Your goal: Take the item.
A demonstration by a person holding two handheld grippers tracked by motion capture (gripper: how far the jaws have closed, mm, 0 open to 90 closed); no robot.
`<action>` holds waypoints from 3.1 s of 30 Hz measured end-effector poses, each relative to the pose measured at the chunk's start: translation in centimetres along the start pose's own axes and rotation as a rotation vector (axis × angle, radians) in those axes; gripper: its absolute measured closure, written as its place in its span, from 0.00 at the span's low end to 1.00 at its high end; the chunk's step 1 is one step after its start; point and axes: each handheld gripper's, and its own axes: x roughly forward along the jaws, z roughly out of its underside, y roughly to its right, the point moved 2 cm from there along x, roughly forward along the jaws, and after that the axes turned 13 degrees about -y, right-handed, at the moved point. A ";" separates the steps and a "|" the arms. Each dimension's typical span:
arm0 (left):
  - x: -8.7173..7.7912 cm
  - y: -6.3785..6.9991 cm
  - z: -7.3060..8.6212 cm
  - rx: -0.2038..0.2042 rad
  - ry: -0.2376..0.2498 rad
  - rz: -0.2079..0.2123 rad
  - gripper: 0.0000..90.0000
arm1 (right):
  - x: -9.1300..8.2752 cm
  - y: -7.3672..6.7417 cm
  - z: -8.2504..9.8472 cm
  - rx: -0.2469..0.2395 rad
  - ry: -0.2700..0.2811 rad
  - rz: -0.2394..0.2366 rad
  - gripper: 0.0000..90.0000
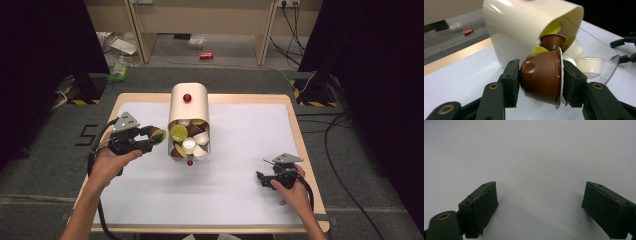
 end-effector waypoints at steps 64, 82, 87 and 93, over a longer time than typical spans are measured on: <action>11.4 -8.8 7.1 -0.235 -0.190 -0.199 0.59 | 0.0 0.0 0.0 0.001 0.000 0.000 0.15; 12.8 -8.8 7.6 -0.252 -0.225 -0.182 0.58 | 0.0 0.0 0.0 0.002 -0.001 -0.001 0.15; 12.7 -8.9 7.9 -0.258 -0.241 -0.171 0.51 | 0.0 0.0 0.0 0.002 0.000 -0.001 0.15; 12.1 -8.8 7.8 -0.269 -0.221 -0.166 0.37 | 0.0 0.0 0.0 0.003 0.000 -0.002 0.15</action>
